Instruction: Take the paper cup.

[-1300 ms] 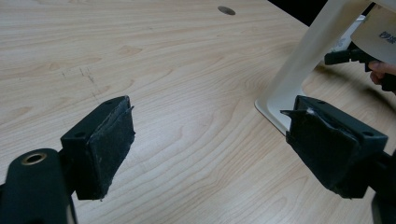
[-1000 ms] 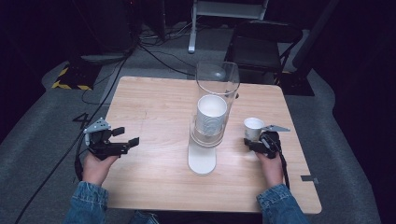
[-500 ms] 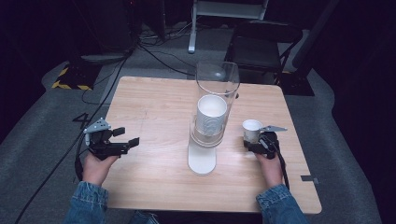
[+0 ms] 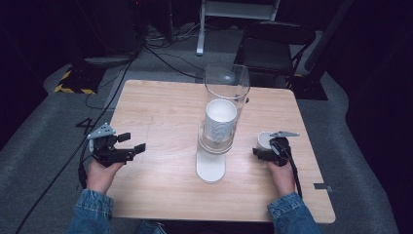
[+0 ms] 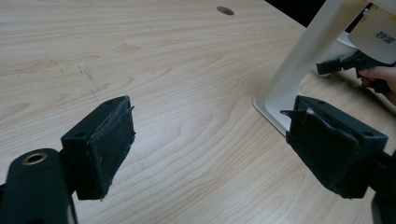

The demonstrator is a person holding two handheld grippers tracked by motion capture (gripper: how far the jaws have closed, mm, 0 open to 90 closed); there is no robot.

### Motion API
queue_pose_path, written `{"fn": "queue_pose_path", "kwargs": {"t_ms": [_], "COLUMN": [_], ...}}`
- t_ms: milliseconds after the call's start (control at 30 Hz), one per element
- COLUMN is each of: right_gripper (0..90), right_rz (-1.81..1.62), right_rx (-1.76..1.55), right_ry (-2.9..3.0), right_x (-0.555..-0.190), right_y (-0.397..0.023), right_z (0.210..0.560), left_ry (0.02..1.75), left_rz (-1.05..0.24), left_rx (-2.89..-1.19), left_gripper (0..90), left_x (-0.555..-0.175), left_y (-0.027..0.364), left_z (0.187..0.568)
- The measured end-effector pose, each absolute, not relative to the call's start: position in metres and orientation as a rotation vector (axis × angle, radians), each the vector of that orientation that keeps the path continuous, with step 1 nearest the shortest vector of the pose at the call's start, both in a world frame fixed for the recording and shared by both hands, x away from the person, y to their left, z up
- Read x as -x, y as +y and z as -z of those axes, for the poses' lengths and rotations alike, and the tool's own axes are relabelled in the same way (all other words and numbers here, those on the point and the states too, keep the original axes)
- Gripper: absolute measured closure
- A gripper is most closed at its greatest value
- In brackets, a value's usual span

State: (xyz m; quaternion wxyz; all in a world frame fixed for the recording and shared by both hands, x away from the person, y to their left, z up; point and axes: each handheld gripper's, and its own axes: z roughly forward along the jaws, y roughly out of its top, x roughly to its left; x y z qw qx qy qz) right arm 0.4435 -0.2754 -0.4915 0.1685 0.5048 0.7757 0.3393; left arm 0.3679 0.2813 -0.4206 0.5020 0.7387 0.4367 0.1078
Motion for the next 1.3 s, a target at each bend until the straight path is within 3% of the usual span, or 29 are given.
{"fn": "queue_pose_path", "kwargs": {"t_ms": [133,267,367,867,1300], "right_gripper": [14.1,3.1,0.0,0.0,0.0], "right_rz": [-0.981,-1.044,-1.066,-1.209,-1.355], "right_rx": [-1.434,-1.435,-1.402,-1.288,-1.027], "right_ry": [2.176,2.151,2.129,1.999,2.136], "right_x": [-0.44,-0.436,-0.43,-0.391,-0.363], "right_y": [-0.276,-0.28,-0.282,-0.295,-0.255], "right_z": [0.487,0.479,0.471,0.412,0.382], "left_ry": [1.056,1.051,1.049,0.993,0.921], "left_rz": [-0.26,-0.258,-0.258,-0.265,-0.24], "left_rx": [-1.78,-1.779,-1.786,-1.829,-1.872], "left_gripper": [15.0,14.9,14.9,14.8,14.8], "left_x": [-0.368,-0.369,-0.37,-0.368,-0.361], "left_y": [0.281,0.281,0.28,0.264,0.245], "left_z": [0.421,0.42,0.42,0.413,0.411]}}
